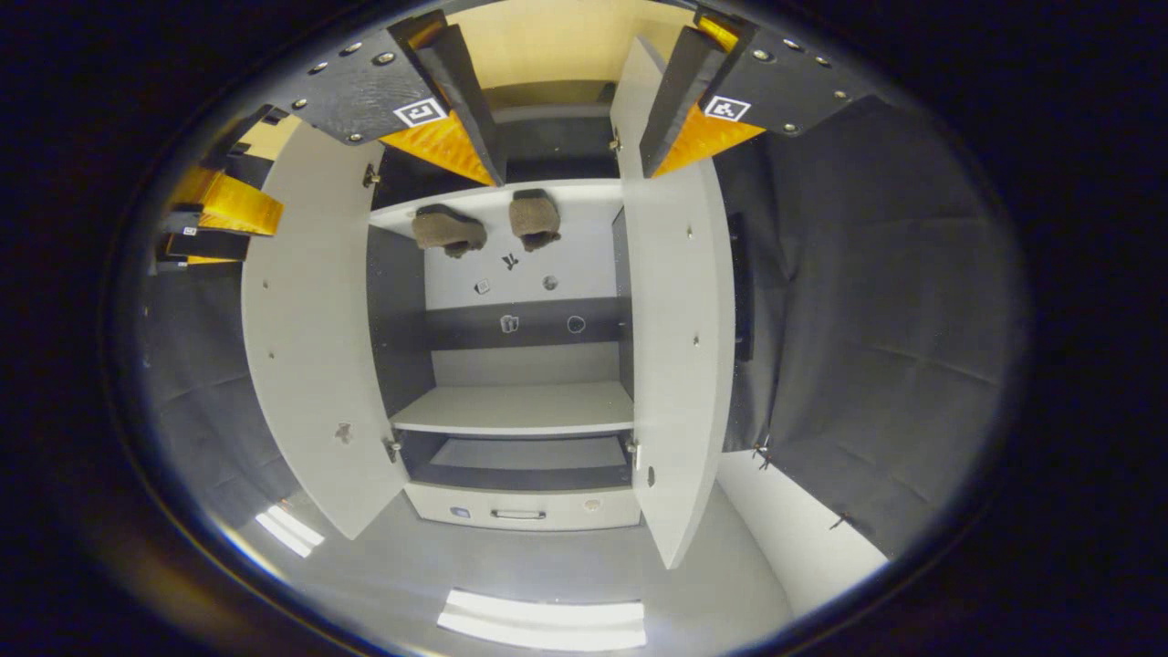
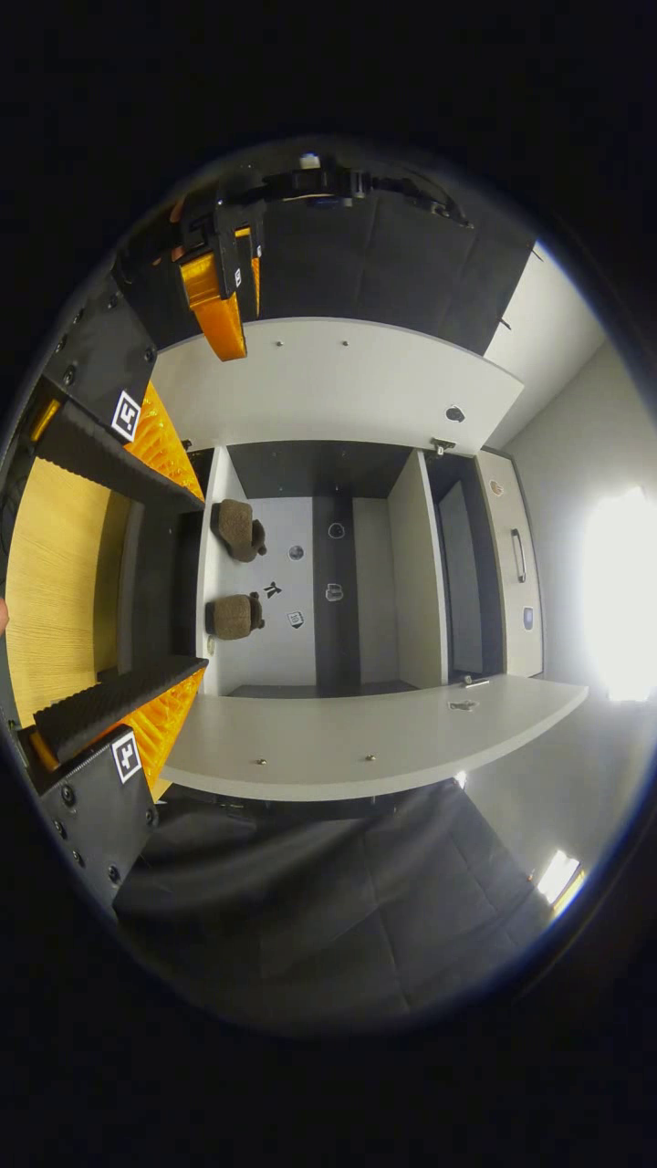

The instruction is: Grab one shoe with the right hand and put it into the shoe cabinet, grab the other shoe with the left hand and put it into the shoe cabinet; then close the right door with the right hand and the left door with the left hand.

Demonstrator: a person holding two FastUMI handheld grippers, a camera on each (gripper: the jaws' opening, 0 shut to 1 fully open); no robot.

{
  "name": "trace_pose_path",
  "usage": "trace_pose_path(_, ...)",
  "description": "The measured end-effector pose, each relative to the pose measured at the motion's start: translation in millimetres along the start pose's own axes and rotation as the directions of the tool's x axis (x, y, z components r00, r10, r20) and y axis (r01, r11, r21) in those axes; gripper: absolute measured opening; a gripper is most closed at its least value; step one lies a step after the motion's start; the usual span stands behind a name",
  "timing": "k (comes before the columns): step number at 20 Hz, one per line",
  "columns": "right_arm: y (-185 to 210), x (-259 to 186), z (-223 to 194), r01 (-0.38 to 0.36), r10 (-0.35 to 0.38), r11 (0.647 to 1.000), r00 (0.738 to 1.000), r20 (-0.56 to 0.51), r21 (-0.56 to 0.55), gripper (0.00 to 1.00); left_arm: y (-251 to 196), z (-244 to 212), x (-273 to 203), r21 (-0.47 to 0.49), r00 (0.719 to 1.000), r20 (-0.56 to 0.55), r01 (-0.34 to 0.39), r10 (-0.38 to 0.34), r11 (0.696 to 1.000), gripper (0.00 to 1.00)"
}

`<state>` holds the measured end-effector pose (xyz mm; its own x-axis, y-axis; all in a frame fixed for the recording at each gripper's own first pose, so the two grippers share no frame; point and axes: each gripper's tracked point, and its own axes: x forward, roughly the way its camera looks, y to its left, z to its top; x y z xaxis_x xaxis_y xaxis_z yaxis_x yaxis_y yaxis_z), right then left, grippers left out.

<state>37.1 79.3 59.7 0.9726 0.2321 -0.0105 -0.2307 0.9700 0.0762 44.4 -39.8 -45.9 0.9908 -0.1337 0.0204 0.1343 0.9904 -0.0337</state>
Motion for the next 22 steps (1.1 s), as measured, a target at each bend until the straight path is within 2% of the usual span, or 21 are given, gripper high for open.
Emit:
trace_pose_path(1,-5.7,-1.3,1.8,0.009,-0.009,1.000,1.000,-0.001,0.001,0.99,2.5,-0.2,-1.4,-0.001,1.000,0.002,-0.001,0.001,1.000,0.93)
trace_pose_path(5,-48.8,-7.4,9.2,0.094,-0.094,0.995,0.995,-0.015,-0.031,0.97,13.0,1.1,-3.8,-0.004,1.000,0.007,-0.008,0.008,1.000,0.92)
trace_pose_path(10,-109.1,-16.6,25.1,0.227,-0.227,0.973,0.974,-0.012,-0.037,0.99,19.8,-2.3,-2.1,-0.007,1.000,0.004,0.001,-0.001,1.000,0.93)
trace_pose_path(11,-119.9,-17.1,27.9,0.250,-0.251,0.967,0.968,-0.009,-0.038,0.99,20.6,-2.5,-1.9,-0.001,1.000,0.004,0.000,0.000,1.000,0.86)
trace_pose_path(14,-151.6,-17.2,36.1,0.323,-0.323,0.946,0.946,-0.006,-0.040,0.96,22.3,-3.1,1.3,-0.004,1.000,0.004,0.002,-0.001,1.000,0.86)
trace_pose_path(15,-160.7,-16.8,39.2,0.346,-0.346,0.938,0.938,-0.003,-0.034,0.99,22.8,-3.8,0.8,-0.009,1.000,0.002,0.002,-0.002,1.000,0.92)
trace_pose_path(17,-179.3,-16.1,45.3,0.395,-0.395,0.918,0.919,0.006,-0.029,0.99,24.5,-5.3,2.2,-0.012,1.000,0.000,0.000,0.000,1.000,0.92)
trace_pose_path(18,-189.3,-14.9,47.6,0.421,-0.421,0.906,0.907,0.009,-0.030,0.99,25.9,-5.7,3.1,-0.009,1.000,-0.001,-0.004,0.004,1.000,0.93)
trace_pose_path(19,-198.4,-13.6,49.3,0.448,-0.448,0.894,0.894,0.012,-0.030,0.99,26.9,-6.6,3.4,-0.005,1.000,-0.003,-0.011,0.011,1.000,0.85)
trace_pose_path(20,-207.4,-13.0,50.8,0.473,-0.473,0.880,0.881,0.018,-0.030,0.96,28.7,-6.7,4.0,-0.004,1.000,-0.004,-0.018,0.018,1.000,0.93)
trace_pose_path(21,-215.9,-10.2,53.3,0.499,-0.499,0.866,0.867,0.024,-0.030,0.99,32.5,-7.8,5.2,-0.004,1.000,-0.005,-0.024,0.024,1.000,0.92)
trace_pose_path(22,-224.9,-5.4,55.7,0.522,-0.522,0.852,0.853,0.028,-0.031,0.96,36.0,-8.5,6.0,-0.006,1.000,-0.007,-0.030,0.030,1.000,0.92)
